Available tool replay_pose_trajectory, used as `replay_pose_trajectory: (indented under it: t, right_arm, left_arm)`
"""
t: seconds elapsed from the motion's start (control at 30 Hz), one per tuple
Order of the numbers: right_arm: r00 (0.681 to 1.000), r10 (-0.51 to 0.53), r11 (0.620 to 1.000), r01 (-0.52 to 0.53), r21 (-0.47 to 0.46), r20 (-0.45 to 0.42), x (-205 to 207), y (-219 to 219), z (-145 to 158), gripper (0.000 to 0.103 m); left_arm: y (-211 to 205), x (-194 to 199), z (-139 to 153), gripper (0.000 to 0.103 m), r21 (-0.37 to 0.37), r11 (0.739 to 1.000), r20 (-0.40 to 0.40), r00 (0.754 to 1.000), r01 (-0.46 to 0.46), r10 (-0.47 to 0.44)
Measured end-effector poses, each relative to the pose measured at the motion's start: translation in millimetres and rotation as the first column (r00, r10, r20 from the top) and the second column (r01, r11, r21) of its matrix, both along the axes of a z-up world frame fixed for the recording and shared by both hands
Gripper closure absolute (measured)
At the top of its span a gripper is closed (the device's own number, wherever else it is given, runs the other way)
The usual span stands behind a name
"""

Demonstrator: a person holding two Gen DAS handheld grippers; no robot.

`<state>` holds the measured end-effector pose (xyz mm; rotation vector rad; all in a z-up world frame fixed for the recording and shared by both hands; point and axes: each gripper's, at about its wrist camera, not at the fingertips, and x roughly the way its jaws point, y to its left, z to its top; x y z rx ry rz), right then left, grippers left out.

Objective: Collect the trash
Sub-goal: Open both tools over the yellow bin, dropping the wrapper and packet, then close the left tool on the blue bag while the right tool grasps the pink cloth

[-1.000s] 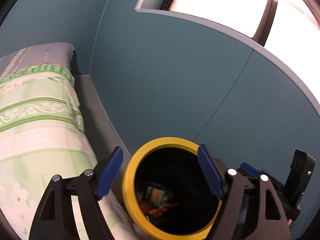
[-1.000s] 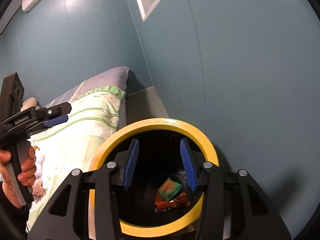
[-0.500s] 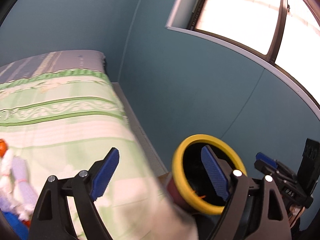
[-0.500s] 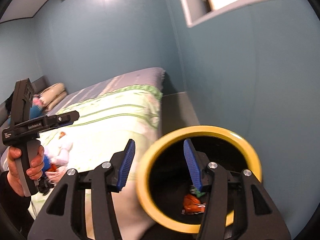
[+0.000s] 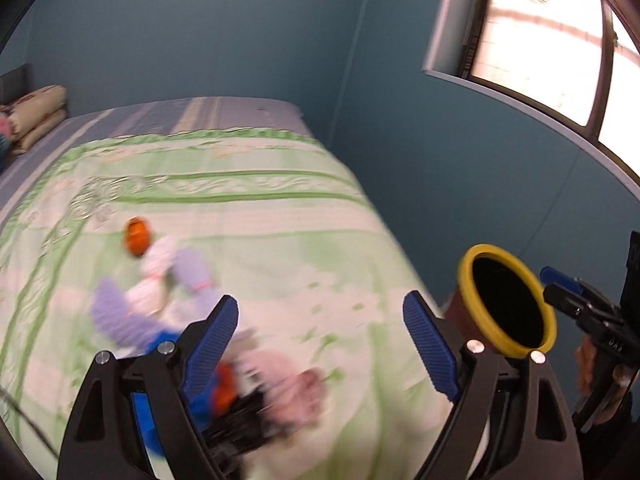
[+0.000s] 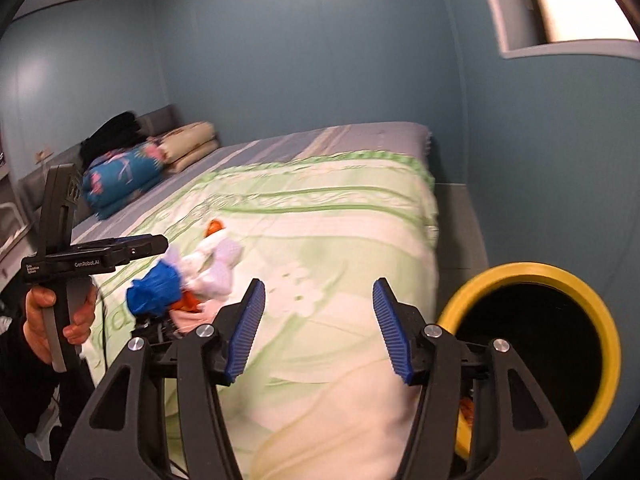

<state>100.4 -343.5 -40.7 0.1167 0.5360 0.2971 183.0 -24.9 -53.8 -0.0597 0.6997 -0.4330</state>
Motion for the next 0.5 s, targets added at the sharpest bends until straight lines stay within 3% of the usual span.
replay_pose_trajectory:
  t: [0.23, 0.5]
  right_arm:
    - [0.99, 0.128, 0.991, -0.13, -0.022, -0.052, 11, 48, -17, 0.05]
    - [0.966, 0.233, 0.969, -0.24, -0.051, -0.116, 20, 93, -43, 0.05]
  left_arm:
    - [53, -17, -19, 0.022, 0.036, 0.998, -0.035, 0.998, -0.058, 0.06]
    - [74, -20, -36, 0.022, 0.051, 0.996, -0.069, 0.995, -0.071, 0.075]
